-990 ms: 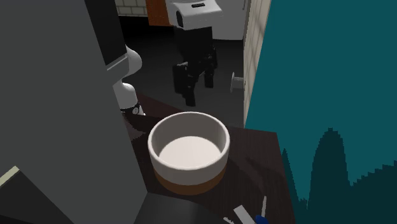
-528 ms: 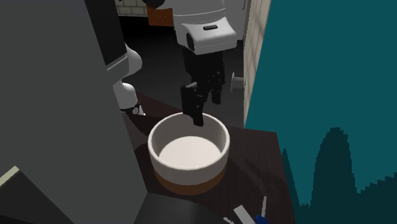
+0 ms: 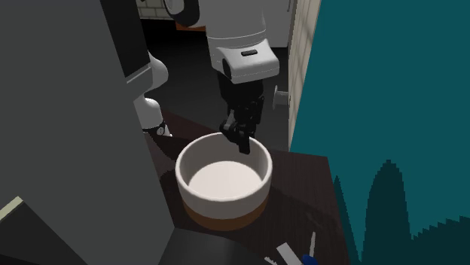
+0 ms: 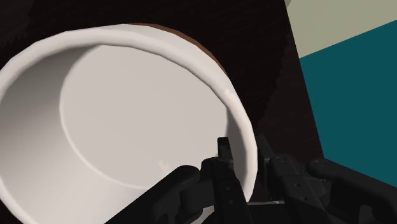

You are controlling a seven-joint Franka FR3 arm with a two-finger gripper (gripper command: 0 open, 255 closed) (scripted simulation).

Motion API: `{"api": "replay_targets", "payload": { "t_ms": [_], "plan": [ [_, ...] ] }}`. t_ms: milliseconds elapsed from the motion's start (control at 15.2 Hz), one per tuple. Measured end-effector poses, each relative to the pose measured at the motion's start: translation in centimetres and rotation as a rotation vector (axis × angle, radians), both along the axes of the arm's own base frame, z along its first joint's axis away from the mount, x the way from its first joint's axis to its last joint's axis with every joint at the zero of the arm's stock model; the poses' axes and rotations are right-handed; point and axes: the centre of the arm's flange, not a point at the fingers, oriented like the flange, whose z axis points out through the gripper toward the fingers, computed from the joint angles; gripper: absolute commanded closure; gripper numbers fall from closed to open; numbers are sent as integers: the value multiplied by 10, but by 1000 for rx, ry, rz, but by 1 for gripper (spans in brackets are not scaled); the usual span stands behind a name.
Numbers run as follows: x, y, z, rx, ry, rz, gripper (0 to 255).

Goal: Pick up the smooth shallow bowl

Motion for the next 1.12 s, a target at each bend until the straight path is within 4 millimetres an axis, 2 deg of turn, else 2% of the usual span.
{"api": "replay_targets", "payload": {
  "t_ms": [528,1122],
  "plan": [
    [-1,0,3,0,0,0,255],
    [0,0,46,0,1,0,255]
  ]
}}
